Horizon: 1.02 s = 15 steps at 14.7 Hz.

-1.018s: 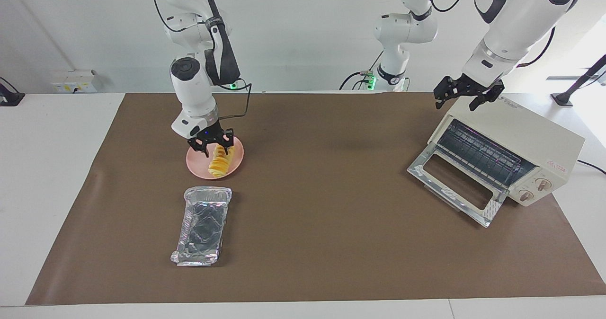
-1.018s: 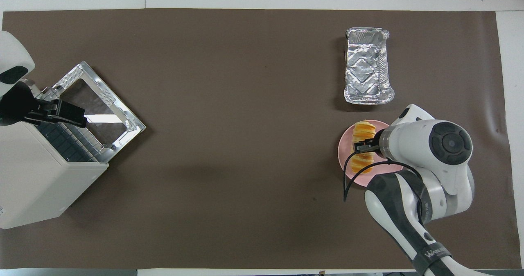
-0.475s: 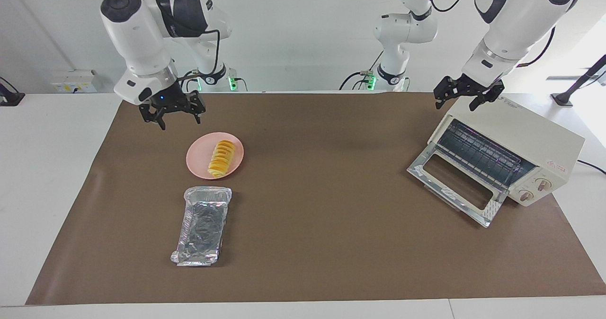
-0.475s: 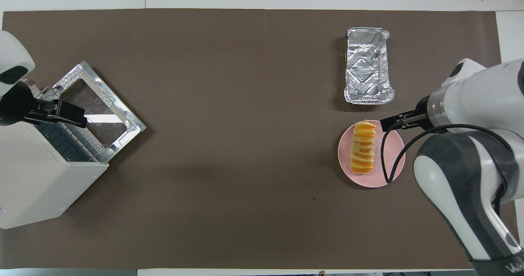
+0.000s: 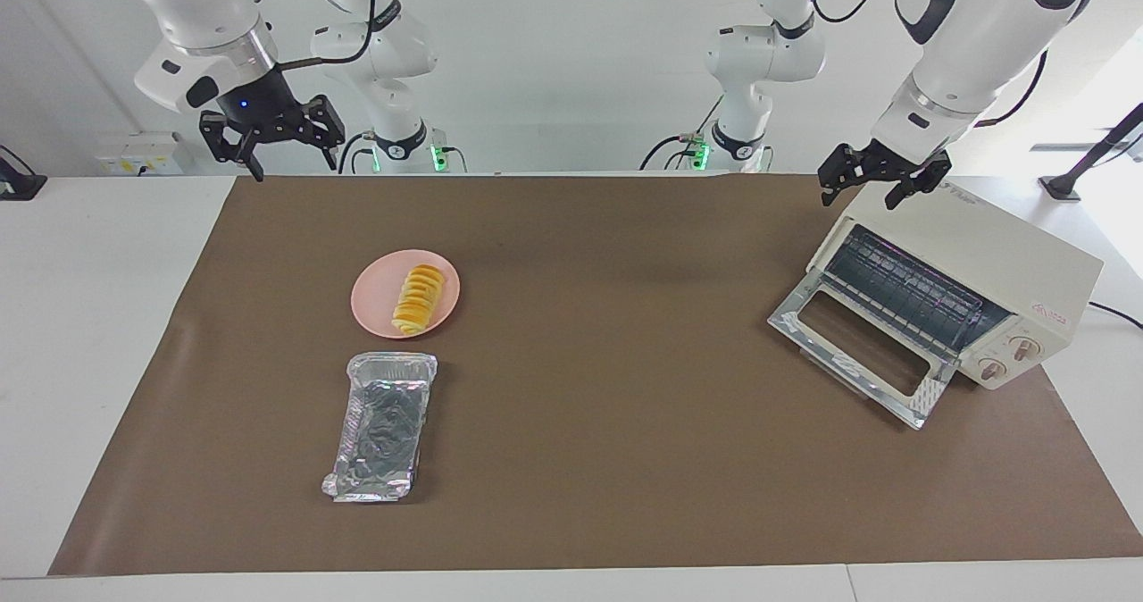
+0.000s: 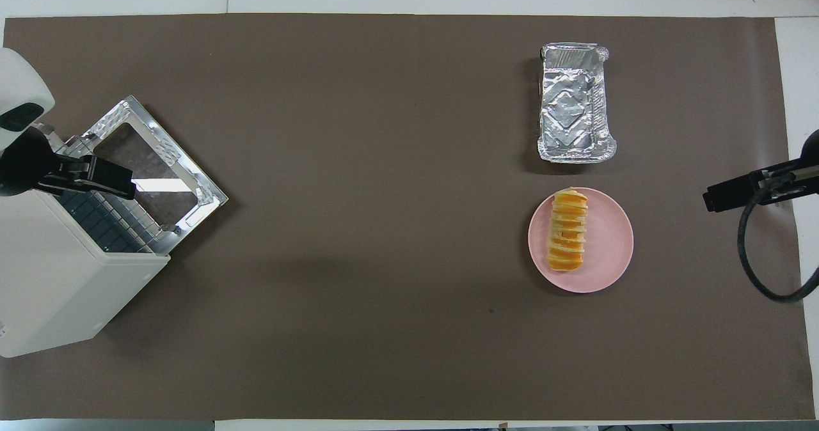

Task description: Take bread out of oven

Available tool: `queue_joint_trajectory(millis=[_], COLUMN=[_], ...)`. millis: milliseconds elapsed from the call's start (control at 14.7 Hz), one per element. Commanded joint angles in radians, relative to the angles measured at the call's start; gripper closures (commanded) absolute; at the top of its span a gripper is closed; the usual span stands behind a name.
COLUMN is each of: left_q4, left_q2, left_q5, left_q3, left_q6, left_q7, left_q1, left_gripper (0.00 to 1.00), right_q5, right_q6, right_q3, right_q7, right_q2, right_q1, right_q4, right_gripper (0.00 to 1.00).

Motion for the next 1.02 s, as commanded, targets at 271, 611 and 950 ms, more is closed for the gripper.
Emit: queue_joint_trajectory(millis=[271, 611, 950], left_q4=[-0.020, -0.020, -0.020], left_q2=[-0.022, -0.022, -0.022], left_q5=[-0.009, -0.009, -0.009], left_q3=[-0.003, -0.003, -0.003], left_q6=[0.002, 0.002, 0.002], left_q7=[0.002, 0.002, 0.002], left_q1=[0.010, 0.010, 0.010], left_gripper=[0.00, 0.00, 0.00], right_q5=[-0.001, 0.002, 0.001], right_q6=[-0.018, -0.013, -0.015], right_q3=[0.015, 0.010, 0.007], right_q7=[-0.023, -0.024, -0.024], right_q2=[0.027, 0.028, 0.025], right_q1=[-0.013, -0.047, -0.054], right_q4=[0.010, 0.010, 0.012], right_gripper=[0.00, 0.00, 0.00])
